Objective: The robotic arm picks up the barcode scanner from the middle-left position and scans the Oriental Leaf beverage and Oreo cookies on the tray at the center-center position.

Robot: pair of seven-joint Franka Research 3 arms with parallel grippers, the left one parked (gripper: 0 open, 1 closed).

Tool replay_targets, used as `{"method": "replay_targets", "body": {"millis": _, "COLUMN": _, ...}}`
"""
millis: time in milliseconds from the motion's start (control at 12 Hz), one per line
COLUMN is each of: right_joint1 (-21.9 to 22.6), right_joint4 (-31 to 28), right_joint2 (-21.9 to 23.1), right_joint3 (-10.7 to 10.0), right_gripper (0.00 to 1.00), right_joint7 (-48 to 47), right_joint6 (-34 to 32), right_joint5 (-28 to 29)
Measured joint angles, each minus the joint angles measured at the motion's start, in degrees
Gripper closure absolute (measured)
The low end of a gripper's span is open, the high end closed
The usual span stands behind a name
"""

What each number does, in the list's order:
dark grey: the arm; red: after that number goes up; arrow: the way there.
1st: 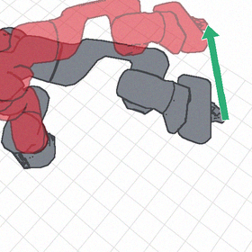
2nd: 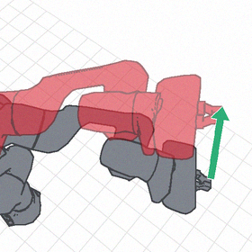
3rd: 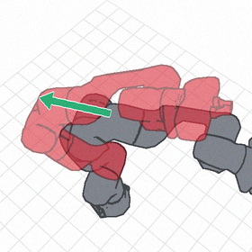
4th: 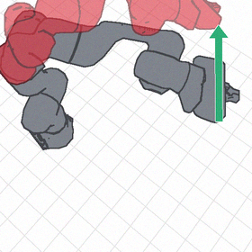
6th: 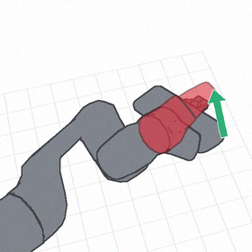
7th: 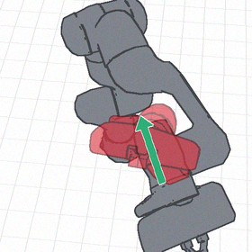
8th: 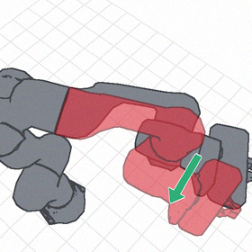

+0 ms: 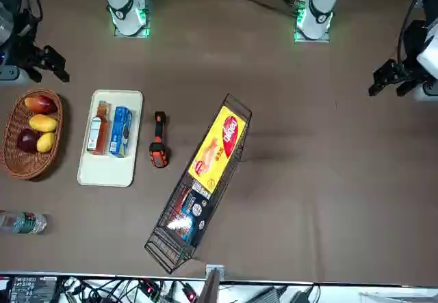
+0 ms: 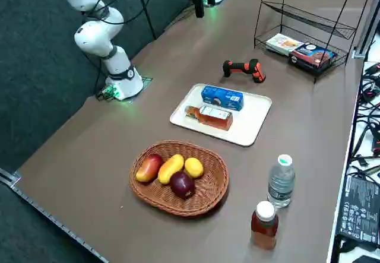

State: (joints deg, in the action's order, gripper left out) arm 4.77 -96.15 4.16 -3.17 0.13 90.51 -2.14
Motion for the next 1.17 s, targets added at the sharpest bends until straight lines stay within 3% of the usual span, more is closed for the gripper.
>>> {"method": "replay_targets", "body": {"millis": 750, "right_joint1": 1.71, "right_joint4": 0.31, "right_joint2": -2.32, "right_joint3": 0.60, "right_gripper": 0.00, "right_joint7": -0.03, "right_joint6": 0.06, "right_joint5": 0.03}}
{"method": "replay_targets", "body": {"millis": 1167, "right_joint1": 2.83, "right_joint4": -4.28, "right_joint2": -7.25, "right_joint3": 0.78, "right_gripper": 0.00, "right_joint7": -0.58, "right_joint6": 9.18, "right_joint5": 5.18}}
